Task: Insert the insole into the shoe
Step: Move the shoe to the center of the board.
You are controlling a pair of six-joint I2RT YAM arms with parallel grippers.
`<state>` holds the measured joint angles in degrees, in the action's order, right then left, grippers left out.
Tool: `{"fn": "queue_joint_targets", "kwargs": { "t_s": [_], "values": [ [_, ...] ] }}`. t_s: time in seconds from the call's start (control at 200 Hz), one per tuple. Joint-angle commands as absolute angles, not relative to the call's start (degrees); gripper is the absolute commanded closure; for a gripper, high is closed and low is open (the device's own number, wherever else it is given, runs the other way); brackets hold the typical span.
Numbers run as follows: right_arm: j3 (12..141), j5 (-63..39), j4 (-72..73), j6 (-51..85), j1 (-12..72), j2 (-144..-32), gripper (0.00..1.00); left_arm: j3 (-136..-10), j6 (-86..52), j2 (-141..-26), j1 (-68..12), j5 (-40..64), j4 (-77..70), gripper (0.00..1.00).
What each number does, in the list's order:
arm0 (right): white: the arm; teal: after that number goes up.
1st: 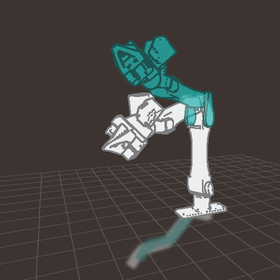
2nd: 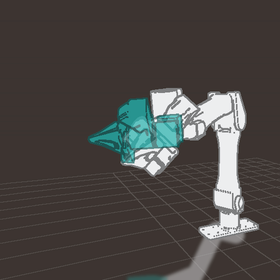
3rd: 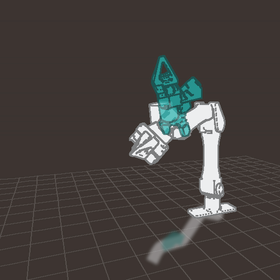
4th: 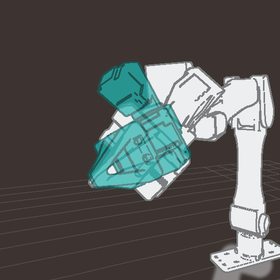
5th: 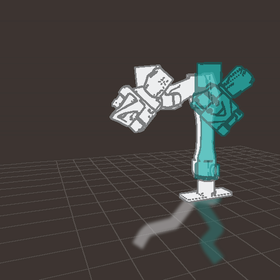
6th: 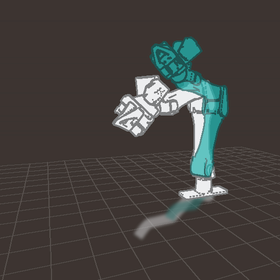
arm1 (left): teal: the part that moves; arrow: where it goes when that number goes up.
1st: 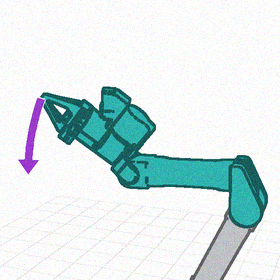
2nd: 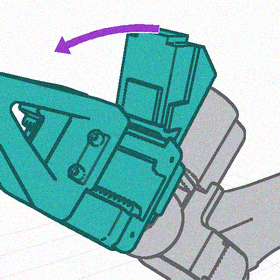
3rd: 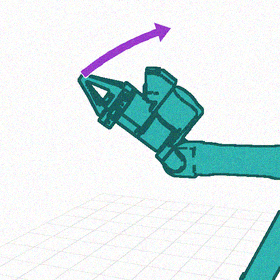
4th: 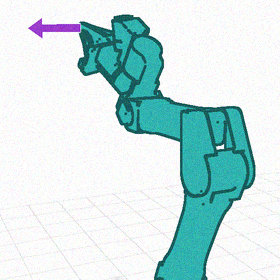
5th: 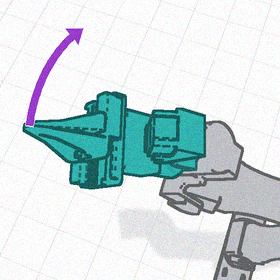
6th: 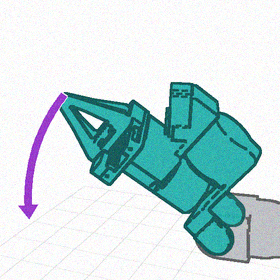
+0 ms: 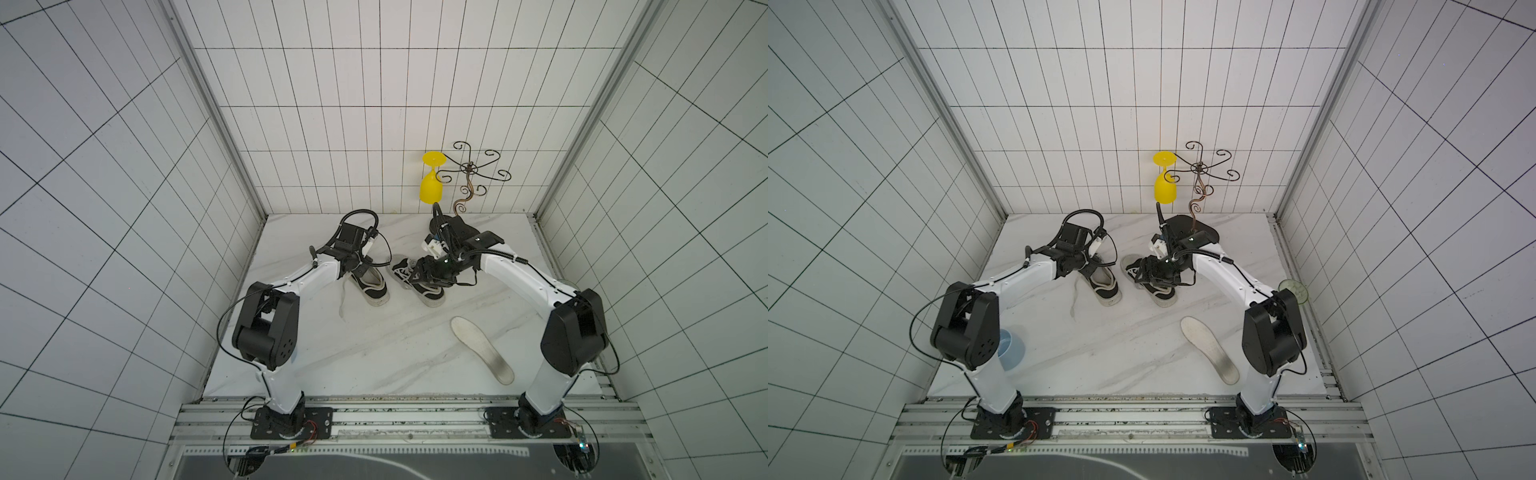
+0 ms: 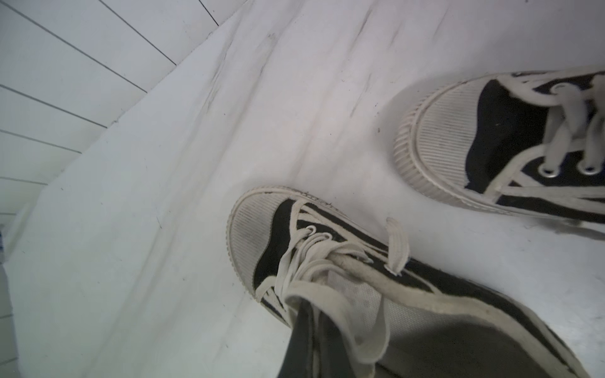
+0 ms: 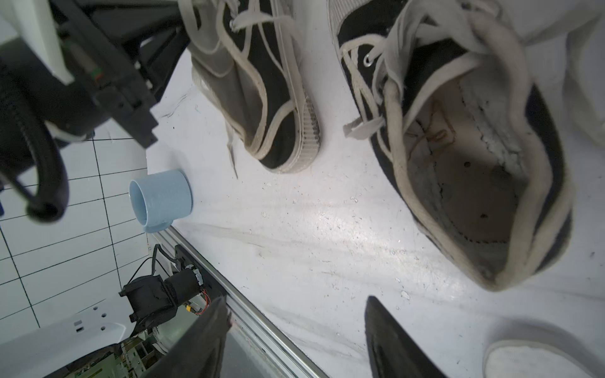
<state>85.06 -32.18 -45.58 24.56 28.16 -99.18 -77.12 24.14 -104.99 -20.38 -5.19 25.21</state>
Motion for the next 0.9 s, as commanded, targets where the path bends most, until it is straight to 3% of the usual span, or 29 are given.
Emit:
{"fn": "queue_joint_targets", "kwargs": {
  "t_s": [0.0,0.135,0.225,0.275,0.41,0.44,0.585,0.73,0.895],
  "values": [
    [79.92,-31.22,-45.48,23.7,26.27,-97.91,0.34,-84.8,39.71,-108.71,-18.63,-11.23,23.4,1.0],
    [79.05,-30.72,-45.36,23.55,25.14,-97.29,0.33,-89.87,45.51,-112.31,-16.16,-13.16,19.41,1.0],
    [78.78,-30.66,-45.03,23.64,24.83,-97.79,0.33,-95.1,43.34,-115.25,-15.18,-14.27,20.45,0.66],
    [78.66,-30.31,-44.57,23.81,24.78,-97.99,0.33,-99.09,40.05,-116.41,-14.88,-13.73,23.71,0.53],
    [79.19,-27.36,-44.22,23.52,24.44,-98.01,0.33,-106.43,28.6,-113.24,-15.19,-7.73,33.59,0.4],
    [79.01,-26.57,-44.0,23.32,24.35,-97.68,0.33,-106.3,26.08,-110.88,-15.36,-5.69,34.48,0.31],
    [77.57,-20.31,-41.93,22.79,23.04,-97.36,0.34,-97.27,0.61,-98.57,-16.48,4.51,29.07,0.35],
    [76.92,-15.96,-35.32,22.15,22.15,-98.77,0.45,-77.31,-30.68,-88.8,-24.2,1.8,24.24,0.49],
    [81.05,-10.82,-31.52,19.08,22.24,-104.72,0.48,-64.97,-41.83,-85.71,-38.17,-5.75,22.75,0.49]
  ]
}}
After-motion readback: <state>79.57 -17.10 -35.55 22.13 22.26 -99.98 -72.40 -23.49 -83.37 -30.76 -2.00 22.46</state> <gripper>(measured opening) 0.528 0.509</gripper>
